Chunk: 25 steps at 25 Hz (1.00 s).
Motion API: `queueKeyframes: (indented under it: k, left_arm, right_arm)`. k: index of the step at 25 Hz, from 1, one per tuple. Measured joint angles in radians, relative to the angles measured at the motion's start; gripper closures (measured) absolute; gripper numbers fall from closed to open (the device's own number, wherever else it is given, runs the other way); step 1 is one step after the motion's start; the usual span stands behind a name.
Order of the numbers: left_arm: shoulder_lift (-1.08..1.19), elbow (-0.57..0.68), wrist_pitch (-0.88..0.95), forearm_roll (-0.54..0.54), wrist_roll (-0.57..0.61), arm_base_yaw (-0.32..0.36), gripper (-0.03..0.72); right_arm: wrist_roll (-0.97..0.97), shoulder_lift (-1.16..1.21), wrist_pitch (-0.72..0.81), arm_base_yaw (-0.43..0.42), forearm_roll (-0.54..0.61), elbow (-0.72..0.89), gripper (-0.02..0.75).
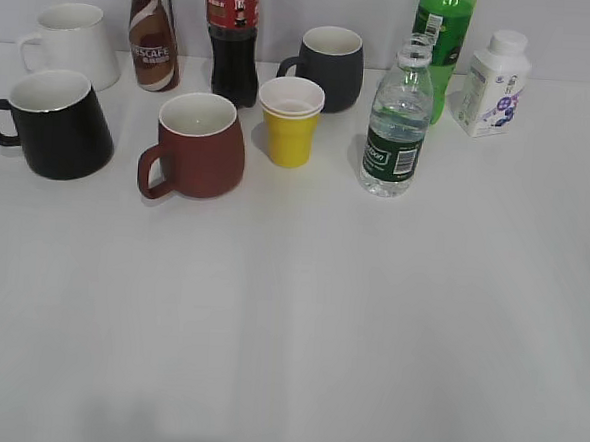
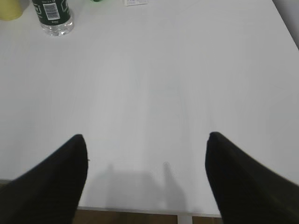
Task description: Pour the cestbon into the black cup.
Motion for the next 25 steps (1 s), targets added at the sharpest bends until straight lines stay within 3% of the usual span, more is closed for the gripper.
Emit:
queueKeyframes:
  k: [25]
  left_arm:
    - [0.000,0.000,0.000,0.000,0.000,0.000,0.465]
  right_arm:
    - [0.000,0.000,0.000,0.000,0.000,0.000,0.149]
